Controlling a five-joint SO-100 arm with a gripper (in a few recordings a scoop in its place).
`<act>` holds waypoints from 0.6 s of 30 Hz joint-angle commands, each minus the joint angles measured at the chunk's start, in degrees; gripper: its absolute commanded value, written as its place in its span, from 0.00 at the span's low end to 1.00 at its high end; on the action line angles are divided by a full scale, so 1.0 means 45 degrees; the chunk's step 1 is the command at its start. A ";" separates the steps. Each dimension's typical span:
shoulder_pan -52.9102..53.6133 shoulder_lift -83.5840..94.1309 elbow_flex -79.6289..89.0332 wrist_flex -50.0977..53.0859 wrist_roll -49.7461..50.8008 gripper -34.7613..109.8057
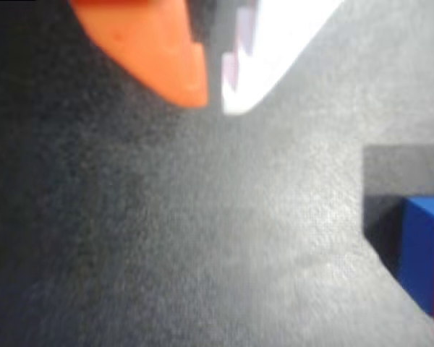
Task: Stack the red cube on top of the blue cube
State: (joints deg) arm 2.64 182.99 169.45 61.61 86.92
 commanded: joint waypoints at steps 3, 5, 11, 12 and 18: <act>0.0176 0.0039 -0.0039 0.2246 0.0059 0.24; 0.0234 0.0039 -0.0039 0.3281 0.0059 0.24; 0.0234 0.0039 -0.0039 0.3340 -0.0137 0.24; 0.0234 0.0039 -0.0039 0.3340 -0.0117 0.24; 0.0234 0.0039 -0.0039 0.3340 -0.0098 0.24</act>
State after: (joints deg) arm 3.34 182.81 169.45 76.55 86.57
